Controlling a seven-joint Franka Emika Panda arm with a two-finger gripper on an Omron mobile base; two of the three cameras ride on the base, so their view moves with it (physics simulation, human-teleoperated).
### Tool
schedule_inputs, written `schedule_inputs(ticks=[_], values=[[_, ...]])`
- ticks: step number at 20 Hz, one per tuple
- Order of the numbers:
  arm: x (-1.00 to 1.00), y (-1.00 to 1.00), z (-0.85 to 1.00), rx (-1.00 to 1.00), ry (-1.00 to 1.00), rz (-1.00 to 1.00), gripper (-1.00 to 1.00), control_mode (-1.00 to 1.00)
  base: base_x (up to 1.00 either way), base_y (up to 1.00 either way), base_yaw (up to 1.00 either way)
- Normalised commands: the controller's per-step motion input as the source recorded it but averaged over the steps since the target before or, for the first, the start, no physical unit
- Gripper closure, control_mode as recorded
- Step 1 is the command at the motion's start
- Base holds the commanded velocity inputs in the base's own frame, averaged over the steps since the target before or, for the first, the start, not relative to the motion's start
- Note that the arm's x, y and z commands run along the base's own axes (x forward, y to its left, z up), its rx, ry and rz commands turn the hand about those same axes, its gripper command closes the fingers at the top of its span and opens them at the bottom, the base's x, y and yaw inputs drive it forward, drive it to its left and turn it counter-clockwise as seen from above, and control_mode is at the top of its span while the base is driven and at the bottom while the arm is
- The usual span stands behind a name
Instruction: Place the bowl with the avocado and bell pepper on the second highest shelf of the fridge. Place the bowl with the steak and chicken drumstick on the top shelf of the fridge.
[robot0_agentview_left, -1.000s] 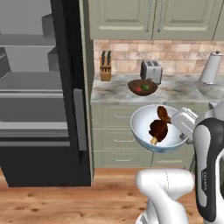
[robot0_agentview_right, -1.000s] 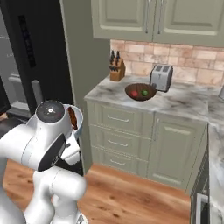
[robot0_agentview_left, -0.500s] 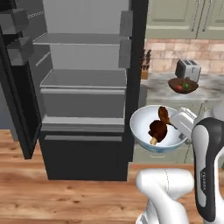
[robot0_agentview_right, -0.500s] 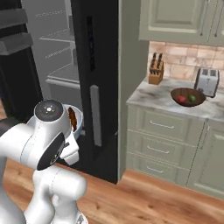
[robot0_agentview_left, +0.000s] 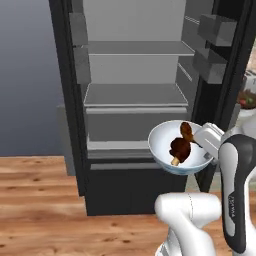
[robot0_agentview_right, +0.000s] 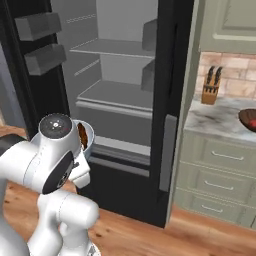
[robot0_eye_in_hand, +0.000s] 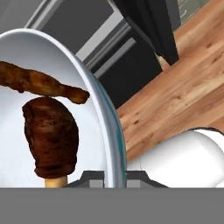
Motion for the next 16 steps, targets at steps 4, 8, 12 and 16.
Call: schedule_inputs(ticks=[4,8,12,16], values=[[0.00,0.00,0.00,0.00,0.00,0.00,1.00,1.00,0.57,0.33,-0.28],[0.00,0.00,0.00,0.00,0.00,0.00,1.00,1.00,0.22,0.02,-0.02],[0.00,0.00,0.00,0.00,0.00,0.00,1.00,1.00,0.49,0.43,-0.09],[0.00,0.00,0.00,0.00,0.00,0.00,1.00,1.00,0.49,0.63,-0.12]])
